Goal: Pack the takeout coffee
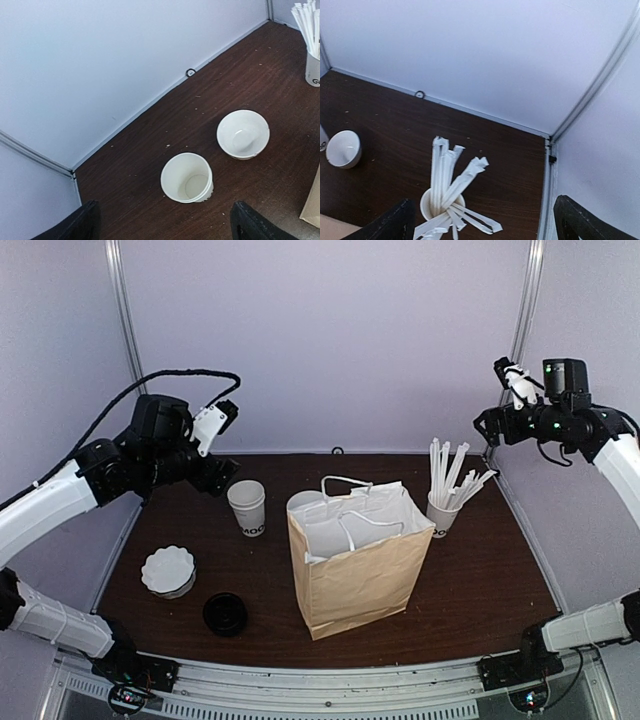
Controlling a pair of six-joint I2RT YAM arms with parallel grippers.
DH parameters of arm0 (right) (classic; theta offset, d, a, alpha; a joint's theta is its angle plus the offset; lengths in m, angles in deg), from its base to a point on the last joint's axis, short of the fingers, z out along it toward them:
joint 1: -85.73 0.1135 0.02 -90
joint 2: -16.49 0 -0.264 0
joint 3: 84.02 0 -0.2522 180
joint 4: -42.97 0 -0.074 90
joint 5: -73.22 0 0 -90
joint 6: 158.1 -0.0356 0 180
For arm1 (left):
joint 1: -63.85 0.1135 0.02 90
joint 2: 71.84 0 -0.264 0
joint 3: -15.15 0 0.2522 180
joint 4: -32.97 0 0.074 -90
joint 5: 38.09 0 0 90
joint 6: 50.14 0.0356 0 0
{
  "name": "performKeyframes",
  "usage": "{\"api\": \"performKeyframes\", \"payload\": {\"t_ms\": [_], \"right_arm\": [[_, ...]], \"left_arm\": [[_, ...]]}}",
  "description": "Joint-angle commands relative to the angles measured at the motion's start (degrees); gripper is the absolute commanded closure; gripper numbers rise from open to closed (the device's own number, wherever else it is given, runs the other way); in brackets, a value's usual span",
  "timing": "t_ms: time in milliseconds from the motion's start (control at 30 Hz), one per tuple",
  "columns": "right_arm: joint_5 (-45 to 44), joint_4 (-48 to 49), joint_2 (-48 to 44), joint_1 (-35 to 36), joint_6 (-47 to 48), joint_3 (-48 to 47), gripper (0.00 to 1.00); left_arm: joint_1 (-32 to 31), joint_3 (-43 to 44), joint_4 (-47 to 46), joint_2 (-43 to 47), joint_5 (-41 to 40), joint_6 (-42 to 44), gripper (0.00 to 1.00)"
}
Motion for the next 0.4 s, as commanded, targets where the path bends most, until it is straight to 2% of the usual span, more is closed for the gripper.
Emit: {"api": "performKeyframes", "payload": {"t_ms": [0,100,367], "right_arm": [[-22.2,11.3,-2.5,-0.5,-5.2,6.3,0.01],[-25.1,13.0,-3.4,-0.6,-5.4,8.8,0.01],[-21.2,11.9,-4.6,-0.6,-5.2,9.3,0.01]], "left_arm": [[0.8,-0.1,-3.4,1.4,-9.6,-1.6,0.04],[1.0,0.0,-3.3,0.8,-11.1,-1.9,0.04],[1.0,-0.5,-4.0,0.9,-11.5,-1.4,0.04]]}}
